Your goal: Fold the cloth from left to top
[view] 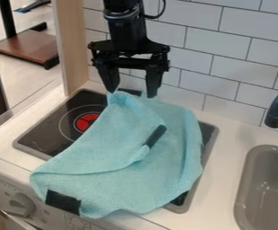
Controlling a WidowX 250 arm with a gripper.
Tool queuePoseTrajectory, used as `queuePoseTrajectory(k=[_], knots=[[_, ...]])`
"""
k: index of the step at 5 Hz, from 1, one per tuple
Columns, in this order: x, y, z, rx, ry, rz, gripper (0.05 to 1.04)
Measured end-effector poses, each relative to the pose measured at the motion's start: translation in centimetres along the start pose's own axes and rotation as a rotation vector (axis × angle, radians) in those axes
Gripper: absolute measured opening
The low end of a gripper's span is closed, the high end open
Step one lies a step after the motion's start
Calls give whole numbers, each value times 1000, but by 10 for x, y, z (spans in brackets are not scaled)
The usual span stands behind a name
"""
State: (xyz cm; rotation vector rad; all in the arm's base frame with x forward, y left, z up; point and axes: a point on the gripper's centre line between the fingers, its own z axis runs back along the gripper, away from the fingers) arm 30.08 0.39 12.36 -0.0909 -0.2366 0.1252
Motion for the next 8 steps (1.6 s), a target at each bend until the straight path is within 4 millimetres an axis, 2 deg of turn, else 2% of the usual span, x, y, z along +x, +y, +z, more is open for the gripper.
queuePoseTrajectory(k=[1,2,3,4,6,8], knots=[[-6,-2,-7,2,36,-4,1000],[-10,-28,-6,11,90,-101,1000],[-10,-50,-4,13,113,-139,1000],[-19,-78,-7,25,142,-161,1000],[-18,-93,-19,56,130,-169,1000],[-28,-110,-61,80,163,-222,1000]])
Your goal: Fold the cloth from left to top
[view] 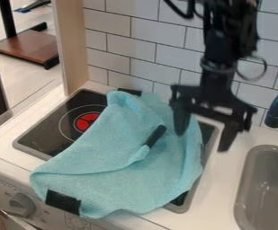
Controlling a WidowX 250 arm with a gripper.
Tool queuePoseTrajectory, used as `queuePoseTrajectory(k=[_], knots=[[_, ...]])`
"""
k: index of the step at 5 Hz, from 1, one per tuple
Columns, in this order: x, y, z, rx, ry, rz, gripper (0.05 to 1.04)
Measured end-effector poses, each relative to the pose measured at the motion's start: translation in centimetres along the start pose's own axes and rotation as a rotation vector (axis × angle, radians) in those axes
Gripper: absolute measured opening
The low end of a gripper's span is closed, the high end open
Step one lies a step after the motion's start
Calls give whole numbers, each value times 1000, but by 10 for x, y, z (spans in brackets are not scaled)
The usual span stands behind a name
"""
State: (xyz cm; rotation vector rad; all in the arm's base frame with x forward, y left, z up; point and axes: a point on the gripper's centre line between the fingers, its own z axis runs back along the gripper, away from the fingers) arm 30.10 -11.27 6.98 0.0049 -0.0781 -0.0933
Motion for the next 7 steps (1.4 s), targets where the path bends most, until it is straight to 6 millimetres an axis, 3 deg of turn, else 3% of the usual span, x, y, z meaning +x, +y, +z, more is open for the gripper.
queuePoseTrajectory(k=[2,3,4,6,7], knots=[[4,-7,-27,49,23,8,1000],[10,-12,-32,59,16,-1,1000],[13,-14,-37,63,25,-7,934],[14,-12,-44,112,56,-5,335],[13,-14,-43,114,62,-23,144]])
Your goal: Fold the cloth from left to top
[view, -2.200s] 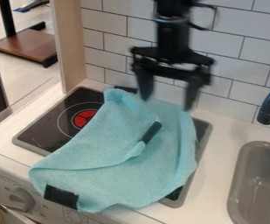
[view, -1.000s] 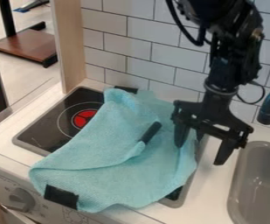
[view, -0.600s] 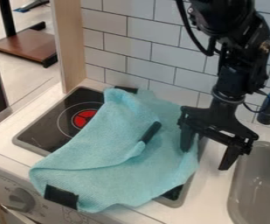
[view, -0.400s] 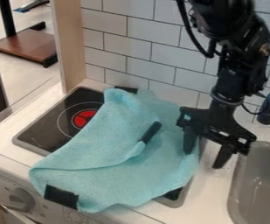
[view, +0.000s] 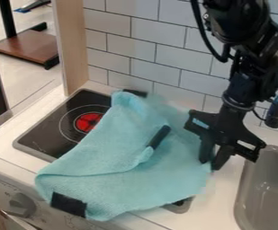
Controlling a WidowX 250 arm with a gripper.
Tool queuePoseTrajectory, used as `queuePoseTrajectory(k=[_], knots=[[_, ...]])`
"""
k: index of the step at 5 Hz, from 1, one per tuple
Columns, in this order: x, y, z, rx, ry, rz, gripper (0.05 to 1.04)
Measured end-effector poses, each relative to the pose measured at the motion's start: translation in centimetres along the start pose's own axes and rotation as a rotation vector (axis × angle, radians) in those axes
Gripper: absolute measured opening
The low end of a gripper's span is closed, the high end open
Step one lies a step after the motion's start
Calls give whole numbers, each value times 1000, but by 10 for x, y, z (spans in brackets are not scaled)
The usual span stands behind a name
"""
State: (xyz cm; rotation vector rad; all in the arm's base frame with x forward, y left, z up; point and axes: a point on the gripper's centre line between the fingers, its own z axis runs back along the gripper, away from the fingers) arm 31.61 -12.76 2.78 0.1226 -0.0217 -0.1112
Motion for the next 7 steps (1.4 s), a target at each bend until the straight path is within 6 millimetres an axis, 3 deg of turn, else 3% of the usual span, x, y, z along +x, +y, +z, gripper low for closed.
queuePoseTrajectory(k=[1,2,3,4,5,7], knots=[[0,0,2,2,9,-20,54],[-3,0,4,1,17,-57,49],[-1,1,32,-42,-41,-93,49],[-10,21,46,-82,-83,-91,49],[-22,66,54,-138,-113,-19,49],[-42,138,39,-164,-91,98,49]])
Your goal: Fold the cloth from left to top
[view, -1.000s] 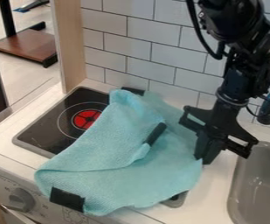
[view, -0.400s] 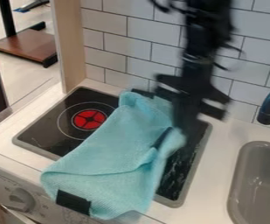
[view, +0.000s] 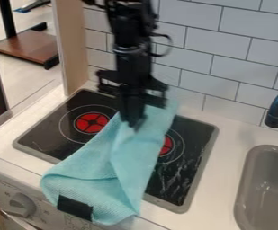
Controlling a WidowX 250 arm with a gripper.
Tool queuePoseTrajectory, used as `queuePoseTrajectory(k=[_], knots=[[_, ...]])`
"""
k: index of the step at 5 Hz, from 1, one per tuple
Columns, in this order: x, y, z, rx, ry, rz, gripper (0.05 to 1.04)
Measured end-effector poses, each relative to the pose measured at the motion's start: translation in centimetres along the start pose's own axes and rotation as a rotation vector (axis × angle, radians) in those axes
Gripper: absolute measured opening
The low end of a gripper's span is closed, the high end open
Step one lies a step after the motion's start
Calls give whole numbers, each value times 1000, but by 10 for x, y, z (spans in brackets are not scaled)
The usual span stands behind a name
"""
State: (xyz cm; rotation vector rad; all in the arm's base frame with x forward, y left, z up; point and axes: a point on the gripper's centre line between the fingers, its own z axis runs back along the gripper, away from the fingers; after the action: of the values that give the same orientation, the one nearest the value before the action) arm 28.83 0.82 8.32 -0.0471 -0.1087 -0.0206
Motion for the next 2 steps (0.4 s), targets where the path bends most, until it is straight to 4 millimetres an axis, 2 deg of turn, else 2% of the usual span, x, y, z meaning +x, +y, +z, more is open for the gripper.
queuePoseTrajectory(k=[1,2], knots=[[-4,30,-17,-5,42,58,49],[-3,44,-38,-16,88,68,49]])
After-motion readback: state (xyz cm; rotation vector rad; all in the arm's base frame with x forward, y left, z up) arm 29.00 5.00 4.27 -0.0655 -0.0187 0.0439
